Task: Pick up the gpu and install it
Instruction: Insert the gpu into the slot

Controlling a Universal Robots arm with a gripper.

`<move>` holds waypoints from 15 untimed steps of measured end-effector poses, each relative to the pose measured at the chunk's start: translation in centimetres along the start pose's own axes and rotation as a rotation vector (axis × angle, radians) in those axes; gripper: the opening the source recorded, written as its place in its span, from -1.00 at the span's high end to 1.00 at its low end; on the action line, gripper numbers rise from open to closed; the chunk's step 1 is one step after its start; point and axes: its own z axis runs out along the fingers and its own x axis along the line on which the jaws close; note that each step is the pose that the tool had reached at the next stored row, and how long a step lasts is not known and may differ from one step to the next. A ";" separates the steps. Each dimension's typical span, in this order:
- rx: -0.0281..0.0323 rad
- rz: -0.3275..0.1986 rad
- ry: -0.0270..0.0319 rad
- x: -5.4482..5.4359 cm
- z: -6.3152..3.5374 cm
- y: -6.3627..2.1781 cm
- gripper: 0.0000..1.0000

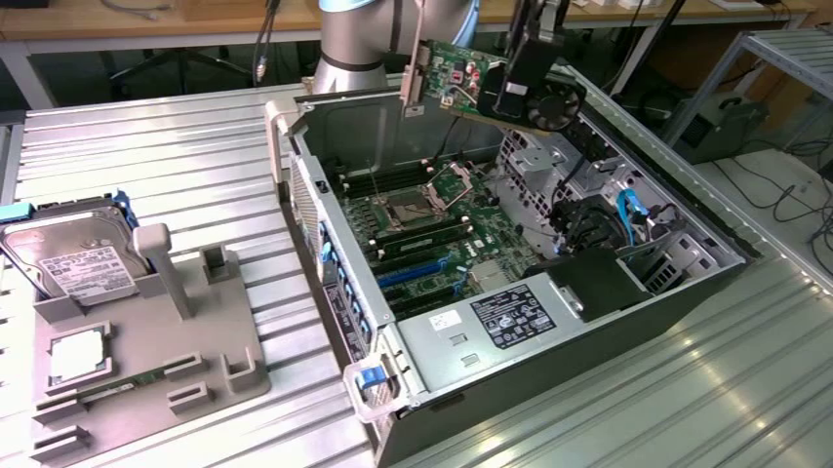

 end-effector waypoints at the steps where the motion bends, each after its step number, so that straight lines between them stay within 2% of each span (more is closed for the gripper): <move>1: 0.0000 -0.009 -0.0001 0.0 0.00 0.00 0.44; 6: 0.0000 -0.068 -0.0008 0.0 0.00 -0.01 0.44; 7: 0.0000 -0.093 -0.0013 0.0 0.00 -0.01 0.44; 15: -0.0001 -0.172 -0.0024 0.1 0.00 -0.03 0.44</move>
